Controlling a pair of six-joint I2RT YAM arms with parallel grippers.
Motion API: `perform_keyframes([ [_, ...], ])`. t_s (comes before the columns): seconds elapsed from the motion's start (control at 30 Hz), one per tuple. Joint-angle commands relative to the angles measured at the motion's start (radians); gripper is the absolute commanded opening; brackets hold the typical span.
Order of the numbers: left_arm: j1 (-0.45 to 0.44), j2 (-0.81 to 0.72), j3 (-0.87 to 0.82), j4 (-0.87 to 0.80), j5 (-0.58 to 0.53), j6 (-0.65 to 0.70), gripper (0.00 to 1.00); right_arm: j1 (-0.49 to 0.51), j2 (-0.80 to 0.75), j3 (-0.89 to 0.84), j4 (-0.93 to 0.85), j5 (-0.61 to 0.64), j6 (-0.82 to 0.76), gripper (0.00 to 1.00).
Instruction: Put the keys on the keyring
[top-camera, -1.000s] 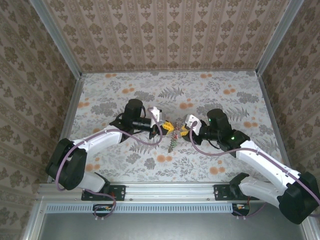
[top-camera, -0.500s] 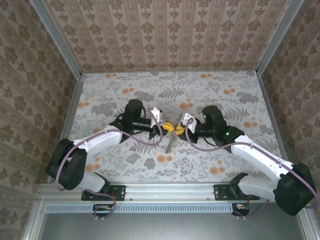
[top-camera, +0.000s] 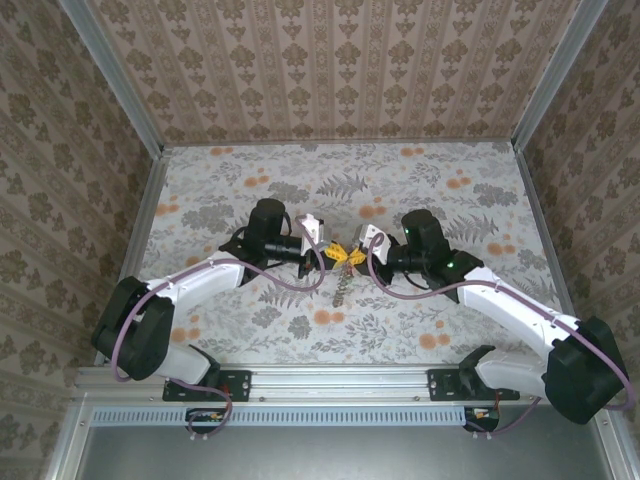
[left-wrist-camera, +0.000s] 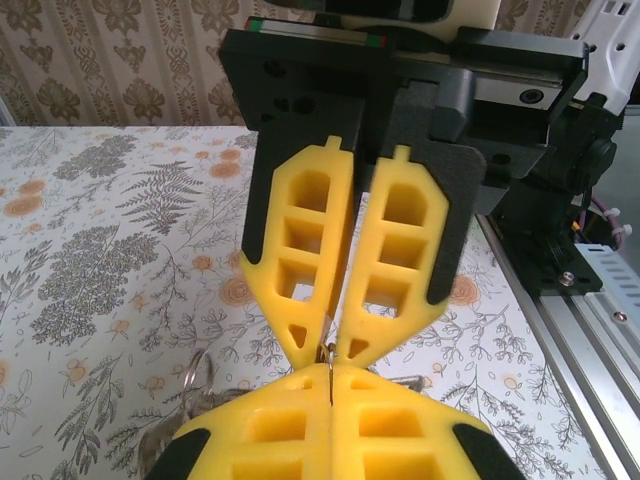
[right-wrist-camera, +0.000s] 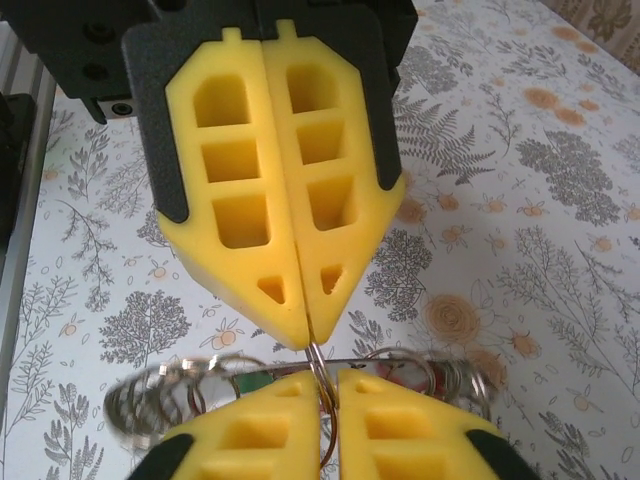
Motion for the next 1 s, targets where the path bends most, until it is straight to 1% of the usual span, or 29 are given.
perform_keyframes([
  [0.0, -0.005, 0.008, -0.003, 0.032, 0.03, -0.003, 0.0, 0.005, 0.008, 0.009, 0.04, -0.022, -0.006, 0.03],
  [0.07, -0.005, 0.006, 0.003, 0.004, 0.022, 0.014, 0.0, 0.005, 0.007, 0.016, 0.02, -0.011, -0.016, 0.0],
  [0.13, -0.006, 0.0, 0.021, -0.074, 0.006, 0.053, 0.0, 0.005, 0.005, 0.03, -0.022, -0.001, -0.038, 0.0],
  [0.23, -0.013, -0.008, 0.069, -0.26, -0.032, 0.167, 0.13, 0.007, -0.003, 0.063, -0.103, 0.004, -0.085, 0.0],
  [0.3, -0.023, -0.004, 0.107, -0.376, -0.062, 0.24, 0.16, 0.01, -0.005, 0.088, -0.156, 0.008, -0.111, 0.0],
  [0.37, -0.032, 0.004, 0.133, -0.434, -0.083, 0.278, 0.18, 0.013, -0.003, 0.108, -0.201, 0.007, -0.133, 0.0],
  [0.53, -0.051, 0.023, 0.169, -0.461, -0.104, 0.297, 0.2, 0.019, 0.006, 0.142, -0.263, 0.015, -0.162, 0.0],
  [0.77, -0.073, 0.033, 0.189, -0.429, -0.112, 0.283, 0.19, 0.029, 0.028, 0.185, -0.322, 0.029, -0.172, 0.0],
  [0.9, -0.081, 0.041, 0.195, -0.429, -0.112, 0.282, 0.14, 0.032, 0.032, 0.194, -0.327, 0.026, -0.173, 0.0],
  [0.97, -0.085, 0.042, 0.196, -0.429, -0.118, 0.283, 0.1, 0.034, 0.038, 0.2, -0.332, 0.026, -0.173, 0.0],
])
